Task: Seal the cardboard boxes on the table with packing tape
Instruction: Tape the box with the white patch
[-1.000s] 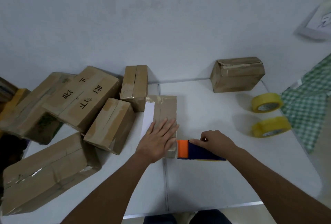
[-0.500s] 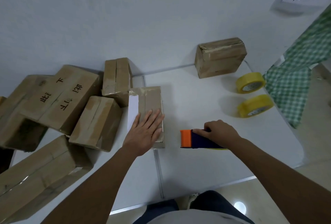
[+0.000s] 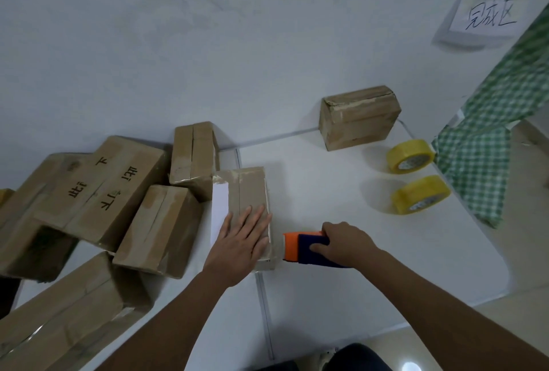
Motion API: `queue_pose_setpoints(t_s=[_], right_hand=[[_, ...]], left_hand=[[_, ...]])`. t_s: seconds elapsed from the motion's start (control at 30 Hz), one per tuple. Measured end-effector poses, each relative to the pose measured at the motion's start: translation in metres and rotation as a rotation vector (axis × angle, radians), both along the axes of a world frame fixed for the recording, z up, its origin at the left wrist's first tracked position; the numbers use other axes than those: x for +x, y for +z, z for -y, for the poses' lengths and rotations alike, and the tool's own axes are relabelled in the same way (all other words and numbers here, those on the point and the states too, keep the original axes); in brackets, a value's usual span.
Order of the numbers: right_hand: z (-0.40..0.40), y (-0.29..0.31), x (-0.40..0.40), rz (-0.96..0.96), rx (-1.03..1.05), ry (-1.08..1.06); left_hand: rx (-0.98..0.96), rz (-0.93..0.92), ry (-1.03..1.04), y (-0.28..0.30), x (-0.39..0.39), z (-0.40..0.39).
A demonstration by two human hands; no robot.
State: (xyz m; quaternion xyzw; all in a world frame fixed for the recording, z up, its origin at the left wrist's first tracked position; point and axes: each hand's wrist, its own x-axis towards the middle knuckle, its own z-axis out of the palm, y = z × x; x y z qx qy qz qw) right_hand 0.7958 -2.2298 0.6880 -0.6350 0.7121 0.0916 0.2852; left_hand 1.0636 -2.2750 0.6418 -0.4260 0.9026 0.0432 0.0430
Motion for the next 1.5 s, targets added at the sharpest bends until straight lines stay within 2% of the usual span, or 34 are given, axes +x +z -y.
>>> queue_pose_setpoints(t_s=[0.2, 0.3, 0.37, 0.47, 0.63, 0.67, 0.73, 0.77, 0.8, 0.87, 0.9, 0.93, 1.03, 1.2, 1.37, 1.5], right_hand=[[0.020, 0.006, 0.012, -0.009, -0.006, -0.015], [0.028, 0.009, -0.005, -0.174, -0.076, -0.090], [0.030, 0.008, -0.030, -0.261, -0.040, -0.136], [0.028, -0.008, -0.037, -0.284, -0.060, -0.179], [0.012, -0.049, 0.000, -0.004, -0.034, -0.238], [0.009, -0.055, 0.003, 0.031, -0.074, -0.271], [0.004, -0.060, 0.013, 0.164, -0.298, -0.356], [0.000, -0.061, 0.023, 0.278, -0.383, -0.412], [-0.003, -0.057, 0.036, 0.462, -0.366, -0.515], [-0.011, -0.045, 0.061, 0.927, -0.077, -0.754], [-0.015, -0.041, 0.070, 1.096, 0.076, -0.850], [-0.019, -0.038, 0.074, 1.186, 0.181, -0.928], [-0.029, -0.032, 0.071, 1.216, 0.229, -0.981], [-0.045, -0.029, 0.063, 1.179, 0.062, -0.792], [-0.049, -0.018, 0.060, 1.217, 0.091, -0.842], [-0.048, -0.014, 0.059, 1.239, 0.145, -0.884]], left_hand=[[0.010, -0.032, 0.084, 0.003, -0.007, -0.006], [0.007, -0.034, 0.051, 0.001, -0.003, -0.013], [0.017, -0.042, 0.031, -0.001, -0.002, -0.014], [0.063, -0.060, 0.034, 0.000, -0.004, -0.009], [0.090, -0.061, 0.029, 0.005, -0.003, -0.008], [0.082, -0.055, 0.035, 0.005, -0.004, -0.007], [0.071, -0.035, 0.039, 0.005, -0.005, -0.007], [0.071, -0.032, 0.043, 0.005, -0.005, -0.007], [0.071, -0.031, 0.042, 0.004, -0.005, -0.006], [0.074, -0.028, 0.032, 0.003, -0.005, -0.007], [0.077, -0.027, 0.030, 0.004, -0.005, -0.007], [0.082, -0.029, 0.030, 0.004, -0.005, -0.007], [0.093, -0.041, 0.041, 0.006, -0.006, -0.007], [0.098, -0.054, 0.035, 0.004, -0.005, -0.007], [0.155, -0.092, 0.053, 0.009, -0.006, -0.005], [0.341, -0.346, 0.093, 0.019, -0.003, 0.002]])
